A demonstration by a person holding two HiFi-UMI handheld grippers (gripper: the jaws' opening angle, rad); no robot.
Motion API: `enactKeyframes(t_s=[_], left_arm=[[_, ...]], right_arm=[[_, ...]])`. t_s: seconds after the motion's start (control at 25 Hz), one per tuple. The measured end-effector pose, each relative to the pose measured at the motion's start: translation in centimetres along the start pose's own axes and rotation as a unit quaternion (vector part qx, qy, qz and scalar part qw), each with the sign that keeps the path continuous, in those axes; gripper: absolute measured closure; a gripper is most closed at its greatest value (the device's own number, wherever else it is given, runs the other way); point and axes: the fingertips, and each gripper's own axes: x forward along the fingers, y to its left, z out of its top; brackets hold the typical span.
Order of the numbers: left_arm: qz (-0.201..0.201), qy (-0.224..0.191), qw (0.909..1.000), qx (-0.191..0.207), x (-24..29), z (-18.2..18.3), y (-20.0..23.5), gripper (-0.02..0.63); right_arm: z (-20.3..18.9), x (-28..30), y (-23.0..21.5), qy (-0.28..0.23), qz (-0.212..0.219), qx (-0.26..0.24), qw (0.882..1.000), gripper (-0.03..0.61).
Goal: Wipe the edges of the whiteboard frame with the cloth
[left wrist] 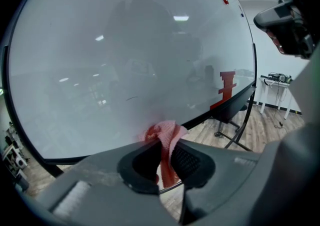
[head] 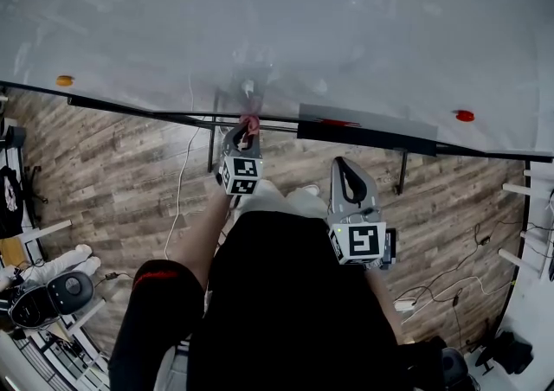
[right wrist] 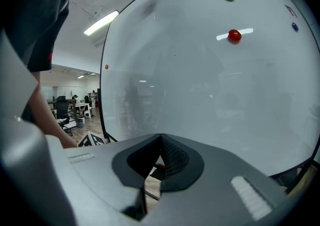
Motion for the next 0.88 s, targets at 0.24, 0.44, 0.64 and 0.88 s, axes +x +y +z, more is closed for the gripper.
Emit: enactKeyframes(t_s=[0.24,0.44,0.64,0.88], left_arm=[[0.008,0.003,1.0000,0.000,0.5,0.4,-0.9,0.566],[0.011,0.006,0.9999,0.010,0.7,0.6,-1.4,0.566],[0.016,0.013,0.9996,0.017,0.8,0.7,-1.7,0.566],[0.010,0.018,0.9997,0.012,0.9,0.8,-1.9,0.566]], right_arm=[[-0.6,-0.6,-1.6,0.007,0.008,0.002,1.000,0.577],[-1.1,-1.2,-1.9,0.012,0.017,0.003,1.000,0.577],[-1.8,-1.9,-2.2,0.016,0.029,-0.002,0.999,0.577],[-2.3,-2.5,-2.5,0.021,0.032,0.002,0.999,0.577]])
